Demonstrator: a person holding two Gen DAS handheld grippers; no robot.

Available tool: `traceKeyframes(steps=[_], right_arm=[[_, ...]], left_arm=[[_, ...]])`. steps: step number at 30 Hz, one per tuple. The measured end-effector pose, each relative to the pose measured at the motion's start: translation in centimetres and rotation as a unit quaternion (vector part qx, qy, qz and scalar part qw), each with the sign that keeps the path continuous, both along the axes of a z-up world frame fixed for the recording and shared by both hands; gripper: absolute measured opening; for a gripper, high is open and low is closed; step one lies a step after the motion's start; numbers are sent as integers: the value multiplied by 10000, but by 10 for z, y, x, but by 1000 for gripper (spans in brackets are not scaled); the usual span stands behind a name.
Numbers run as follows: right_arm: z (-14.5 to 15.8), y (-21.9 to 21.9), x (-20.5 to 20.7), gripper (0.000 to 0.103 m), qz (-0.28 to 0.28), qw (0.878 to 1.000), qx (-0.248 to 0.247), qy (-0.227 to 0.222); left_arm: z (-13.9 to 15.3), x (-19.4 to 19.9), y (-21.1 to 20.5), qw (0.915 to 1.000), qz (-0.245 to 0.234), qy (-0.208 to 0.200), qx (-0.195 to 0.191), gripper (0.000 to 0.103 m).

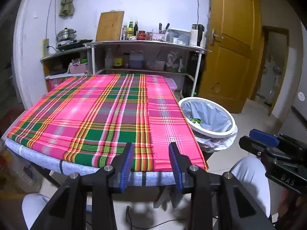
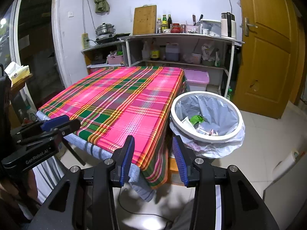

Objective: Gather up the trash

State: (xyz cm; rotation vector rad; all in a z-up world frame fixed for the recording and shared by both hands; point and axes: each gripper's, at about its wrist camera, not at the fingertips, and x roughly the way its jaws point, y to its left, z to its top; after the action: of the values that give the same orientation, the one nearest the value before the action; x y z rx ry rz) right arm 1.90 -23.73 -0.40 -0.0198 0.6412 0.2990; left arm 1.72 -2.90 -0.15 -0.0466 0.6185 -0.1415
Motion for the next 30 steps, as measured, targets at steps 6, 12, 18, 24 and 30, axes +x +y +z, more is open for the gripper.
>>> traceKeyframes(steps=[6, 12, 18, 24, 30], right_arm=[[-1, 0, 0, 42, 5, 10000, -6, -1], [-1, 0, -1, 42, 0, 10000, -2, 2], [-1, -1, -2, 42, -4, 10000, -2, 0], [-1, -1, -2, 42, 3, 10000, -8, -3], [-1, -1, -2, 42, 2, 10000, -11, -4]], left_arm=[[1, 3, -3, 10000, 1, 25, -3, 38], [1, 3, -4, 10000, 1, 31, -10, 38], [1, 4, -5, 10000, 13, 45, -20, 38], [1, 3, -6, 10000, 12, 45, -12, 38], [0, 2, -7, 10000, 3, 53, -39, 38]])
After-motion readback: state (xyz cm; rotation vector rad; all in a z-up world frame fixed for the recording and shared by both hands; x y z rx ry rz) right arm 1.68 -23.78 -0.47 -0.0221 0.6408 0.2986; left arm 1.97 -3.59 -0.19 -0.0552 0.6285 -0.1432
